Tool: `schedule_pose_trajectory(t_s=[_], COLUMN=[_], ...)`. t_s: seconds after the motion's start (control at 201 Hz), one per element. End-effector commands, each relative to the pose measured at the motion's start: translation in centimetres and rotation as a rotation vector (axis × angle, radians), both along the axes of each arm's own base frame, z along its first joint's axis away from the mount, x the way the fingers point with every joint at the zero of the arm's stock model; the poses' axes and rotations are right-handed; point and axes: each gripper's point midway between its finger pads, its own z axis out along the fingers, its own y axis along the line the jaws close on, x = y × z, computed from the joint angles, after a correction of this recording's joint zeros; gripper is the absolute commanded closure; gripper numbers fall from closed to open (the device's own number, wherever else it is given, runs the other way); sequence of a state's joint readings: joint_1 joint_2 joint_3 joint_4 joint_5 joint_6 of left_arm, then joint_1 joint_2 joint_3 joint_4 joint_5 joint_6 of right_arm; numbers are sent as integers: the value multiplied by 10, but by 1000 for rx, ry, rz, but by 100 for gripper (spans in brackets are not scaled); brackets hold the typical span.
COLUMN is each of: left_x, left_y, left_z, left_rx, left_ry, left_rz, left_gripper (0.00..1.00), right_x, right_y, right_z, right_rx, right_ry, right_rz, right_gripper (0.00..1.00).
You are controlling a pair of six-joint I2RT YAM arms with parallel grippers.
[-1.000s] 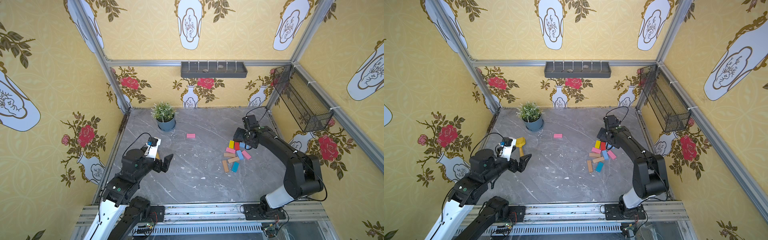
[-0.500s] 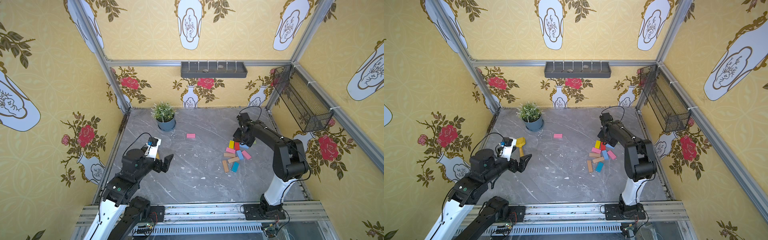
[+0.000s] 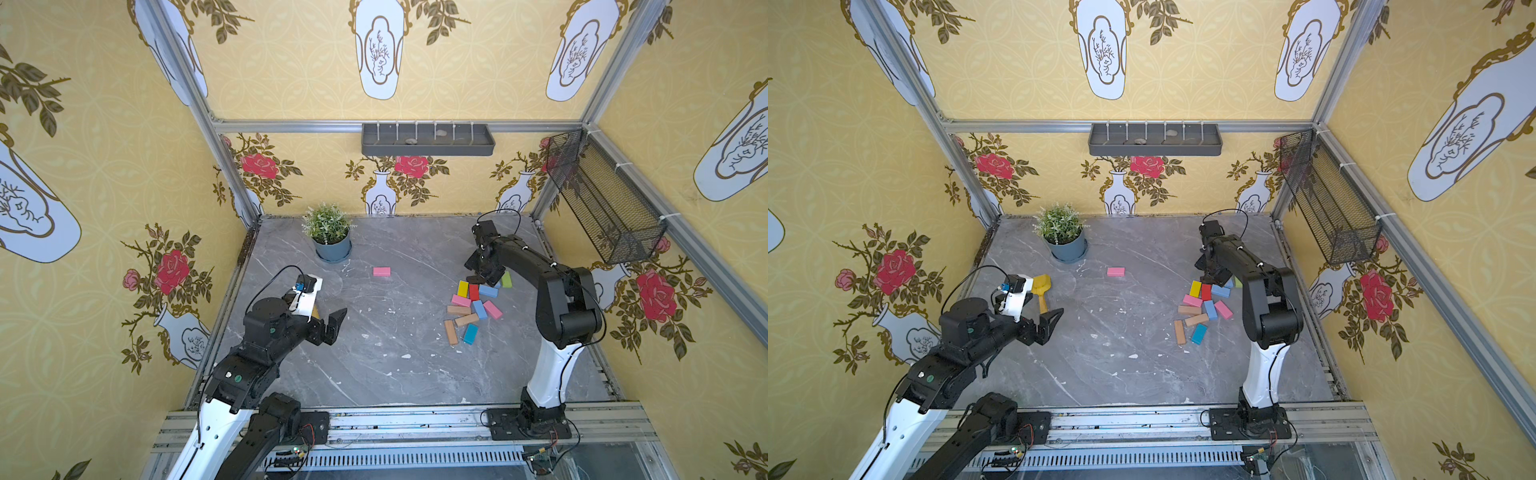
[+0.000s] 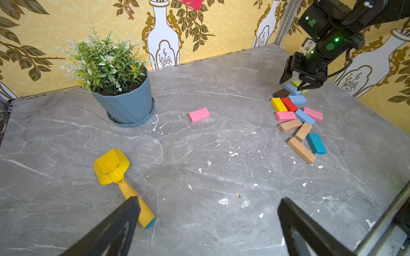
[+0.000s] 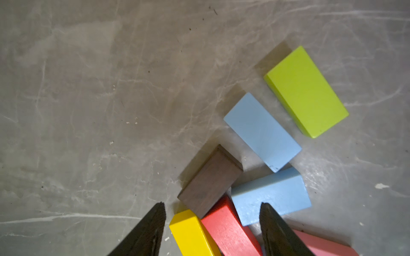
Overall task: Assemble the number 8 with building blocks
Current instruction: Pick up the building block from the center of the board.
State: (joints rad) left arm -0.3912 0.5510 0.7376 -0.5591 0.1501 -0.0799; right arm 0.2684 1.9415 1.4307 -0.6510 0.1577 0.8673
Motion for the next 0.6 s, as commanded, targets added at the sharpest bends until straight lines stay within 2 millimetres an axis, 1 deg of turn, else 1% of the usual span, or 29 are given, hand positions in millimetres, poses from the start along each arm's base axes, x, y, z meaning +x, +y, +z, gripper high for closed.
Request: schedule_pose_trajectory(t_s=[0.0,0.114,0.592], left_x=[-1,-1,-1], left_y=[-1,-1,-2], left_z=[3,3,2], left_rx=[-6,-6,-6], left_ry=[-6,-4,-2], left_rz=[-8,-9,-10], left_gripper=[0,0,0], right_x=[6,11,11], right_y=[1,1,-3], right_z=[-3,-8,-28], right_rx=[12,12,7], right_ry=[-1,2,44], right_rz=[-22,-25,-45], right_gripper=[34,38,39])
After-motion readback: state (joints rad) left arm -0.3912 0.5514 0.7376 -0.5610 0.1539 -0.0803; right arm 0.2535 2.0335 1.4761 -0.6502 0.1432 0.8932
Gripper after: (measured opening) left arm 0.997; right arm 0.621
